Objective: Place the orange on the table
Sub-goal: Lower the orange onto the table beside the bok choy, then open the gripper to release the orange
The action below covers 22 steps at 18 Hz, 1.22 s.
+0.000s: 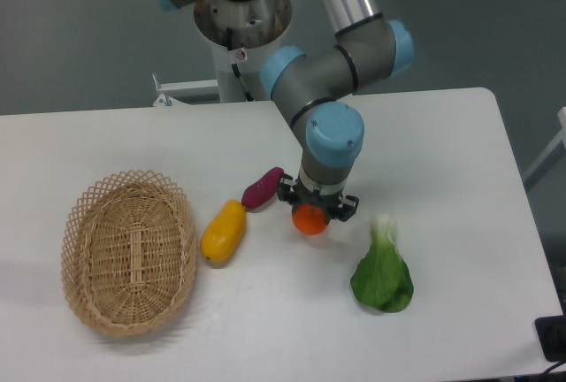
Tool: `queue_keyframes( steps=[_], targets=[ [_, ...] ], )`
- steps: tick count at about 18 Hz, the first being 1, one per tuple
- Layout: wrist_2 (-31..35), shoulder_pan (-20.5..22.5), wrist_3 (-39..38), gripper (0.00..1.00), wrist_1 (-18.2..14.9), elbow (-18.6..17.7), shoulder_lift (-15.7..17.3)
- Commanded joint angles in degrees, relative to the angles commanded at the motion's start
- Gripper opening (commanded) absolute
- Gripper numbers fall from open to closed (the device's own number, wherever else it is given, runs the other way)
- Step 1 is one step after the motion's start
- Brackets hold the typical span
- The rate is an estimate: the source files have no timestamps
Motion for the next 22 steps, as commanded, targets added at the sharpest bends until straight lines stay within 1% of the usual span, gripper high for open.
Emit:
queue_keyframes(
  steps=[11,15,16,17,18,19,22],
  targets=[
    [0.00,0.00,0.18,0.57,0.26,0.00,-0.70],
    [0.00,0.00,0.26,0.60,0.35,-0.08,-0.79],
    [0.00,0.00,0.26,0.63,0.35,-0.08,-0.79],
    [0.00,0.00,0.44,0.72,0.44,0.00,-0.79],
    [0.09,0.00,0.53,0.88,0.44,0.00,-0.79],
    [0.09,0.00,0.53,1.00,0.44,0.26,-0.70],
    [1.75,0.09,0.44,1.00,0.44,0.36,-0.62]
  ],
)
